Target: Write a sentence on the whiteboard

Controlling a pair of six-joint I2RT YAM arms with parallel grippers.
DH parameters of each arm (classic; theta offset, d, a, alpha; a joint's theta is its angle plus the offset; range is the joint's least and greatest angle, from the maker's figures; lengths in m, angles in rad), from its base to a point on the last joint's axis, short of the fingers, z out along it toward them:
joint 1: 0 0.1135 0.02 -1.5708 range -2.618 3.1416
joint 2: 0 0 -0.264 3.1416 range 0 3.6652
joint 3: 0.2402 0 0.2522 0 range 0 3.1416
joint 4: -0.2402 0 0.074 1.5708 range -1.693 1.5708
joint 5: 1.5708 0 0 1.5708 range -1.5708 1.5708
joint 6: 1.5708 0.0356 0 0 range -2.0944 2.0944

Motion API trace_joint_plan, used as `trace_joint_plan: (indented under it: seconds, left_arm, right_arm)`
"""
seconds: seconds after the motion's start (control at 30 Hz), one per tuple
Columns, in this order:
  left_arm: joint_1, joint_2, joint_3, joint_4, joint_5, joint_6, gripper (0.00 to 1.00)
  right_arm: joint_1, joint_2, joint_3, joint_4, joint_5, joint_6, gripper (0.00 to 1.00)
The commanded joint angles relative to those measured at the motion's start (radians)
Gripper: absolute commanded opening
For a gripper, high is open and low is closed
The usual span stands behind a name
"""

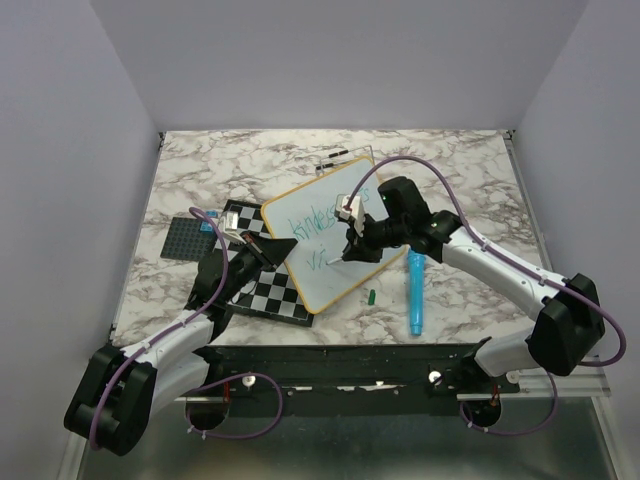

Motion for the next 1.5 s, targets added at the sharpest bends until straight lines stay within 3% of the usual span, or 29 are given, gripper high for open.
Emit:
trace_joint_plan:
  seconds: [0.0, 0.4, 1.03, 1.47]
  left_arm:
    - [-0.007, -0.027, 0.013, 0.161, 0.012, -0.014, 0.0]
    - [-0.007, -0.03, 0.009, 0.161, 0.015, -0.017, 0.0]
    - [-0.007, -0.019, 0.018, 0.165, 0.021, -0.02, 0.0]
    - [-0.007, -0.022, 0.021, 0.162, 0.024, -0.017, 0.0]
  right_arm:
    - [0.0, 0.028, 0.025, -0.043, -0.011, -0.02, 0.01]
    - [-0.013, -0.024, 0.01, 0.084, 0.157, 0.097, 0.0]
    - [-0.034, -0.016, 0.005, 0.078, 0.016, 0.085, 0.0]
    - [-0.048, 0.005, 0.021, 0.088, 0.192, 0.138, 0.0]
